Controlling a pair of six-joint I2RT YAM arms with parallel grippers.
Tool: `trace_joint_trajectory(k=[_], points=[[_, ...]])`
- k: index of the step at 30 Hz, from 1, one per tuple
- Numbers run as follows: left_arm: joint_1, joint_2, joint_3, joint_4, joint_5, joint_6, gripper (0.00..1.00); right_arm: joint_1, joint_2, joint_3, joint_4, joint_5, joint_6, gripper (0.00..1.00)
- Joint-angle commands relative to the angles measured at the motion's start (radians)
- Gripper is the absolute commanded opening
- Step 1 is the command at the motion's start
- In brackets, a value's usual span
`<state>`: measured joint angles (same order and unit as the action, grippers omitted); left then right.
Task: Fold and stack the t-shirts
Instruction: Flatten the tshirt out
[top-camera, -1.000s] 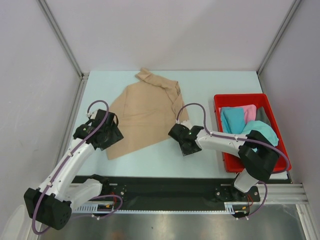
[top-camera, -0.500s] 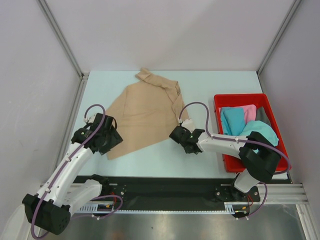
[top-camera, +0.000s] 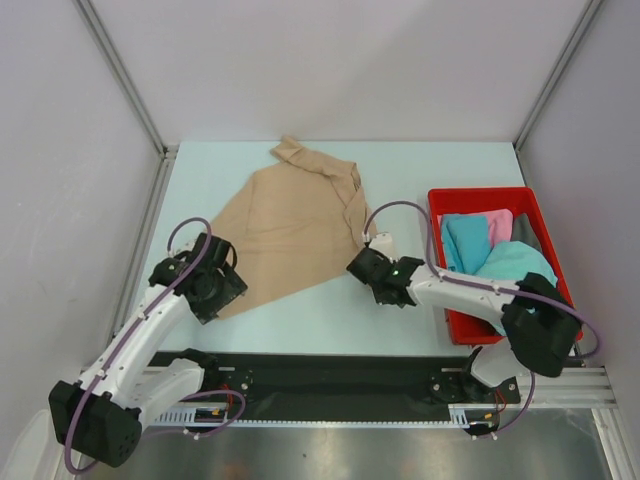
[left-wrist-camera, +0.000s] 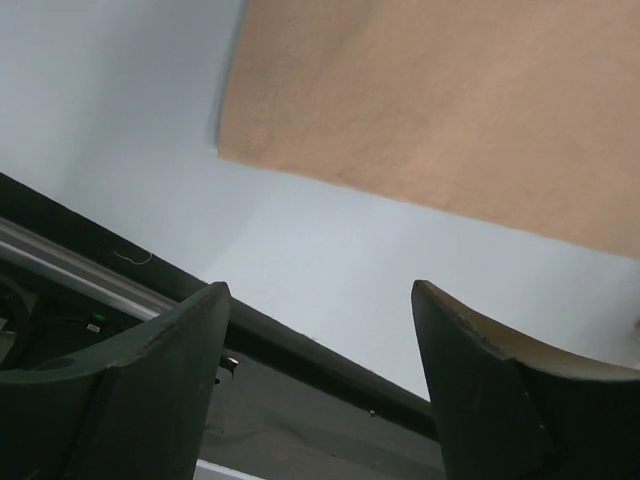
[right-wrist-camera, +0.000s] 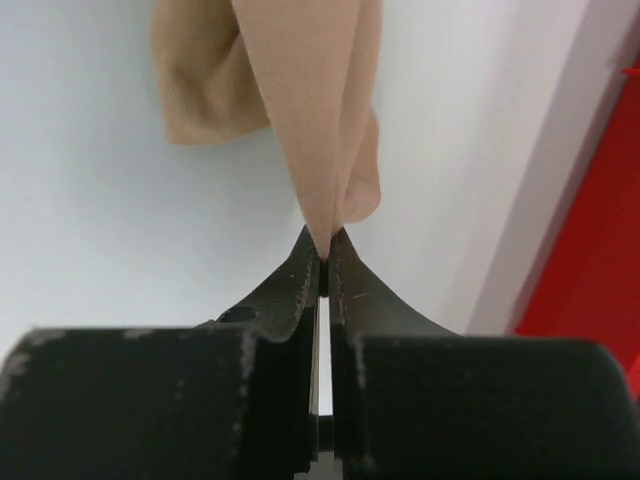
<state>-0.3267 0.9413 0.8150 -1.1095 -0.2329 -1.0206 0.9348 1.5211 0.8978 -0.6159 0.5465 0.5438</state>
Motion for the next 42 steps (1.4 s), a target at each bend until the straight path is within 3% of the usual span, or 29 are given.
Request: trace_joint_trajectory(k=[1,4,8,10,14,24,38,42], points=[[0.011,0.004,-0.034,-0.012,-0.006,-0.061,0.80,-0.049,-0.133,0.016,-0.028,-0.057,-0.037,0.00],[0.089,-0.001,-0.086,0.002,0.020,-0.062,0.75,-0.114,-0.215,0.029,-0.041,-0.138,-0.083,0.00],[0.289,-0.042,-0.157,0.066,0.087,-0.029,0.63,-0.166,-0.274,0.062,-0.076,-0.197,-0.125,0.00],[0.314,-0.012,-0.178,0.083,0.115,-0.036,0.63,-0.189,-0.285,0.067,-0.076,-0.235,-0.133,0.00],[0.316,0.074,-0.181,0.114,0.109,-0.058,0.65,-0.214,-0.288,0.050,-0.064,-0.279,-0.130,0.00],[0.318,0.220,-0.163,0.165,0.060,-0.104,0.56,-0.228,-0.328,0.030,-0.041,-0.313,-0.133,0.00],[0.319,0.313,-0.197,0.253,-0.003,-0.108,0.51,-0.287,-0.377,0.038,-0.062,-0.350,-0.163,0.00],[0.321,0.343,-0.217,0.304,0.007,-0.115,0.44,-0.292,-0.377,0.050,-0.073,-0.355,-0.159,0.00]])
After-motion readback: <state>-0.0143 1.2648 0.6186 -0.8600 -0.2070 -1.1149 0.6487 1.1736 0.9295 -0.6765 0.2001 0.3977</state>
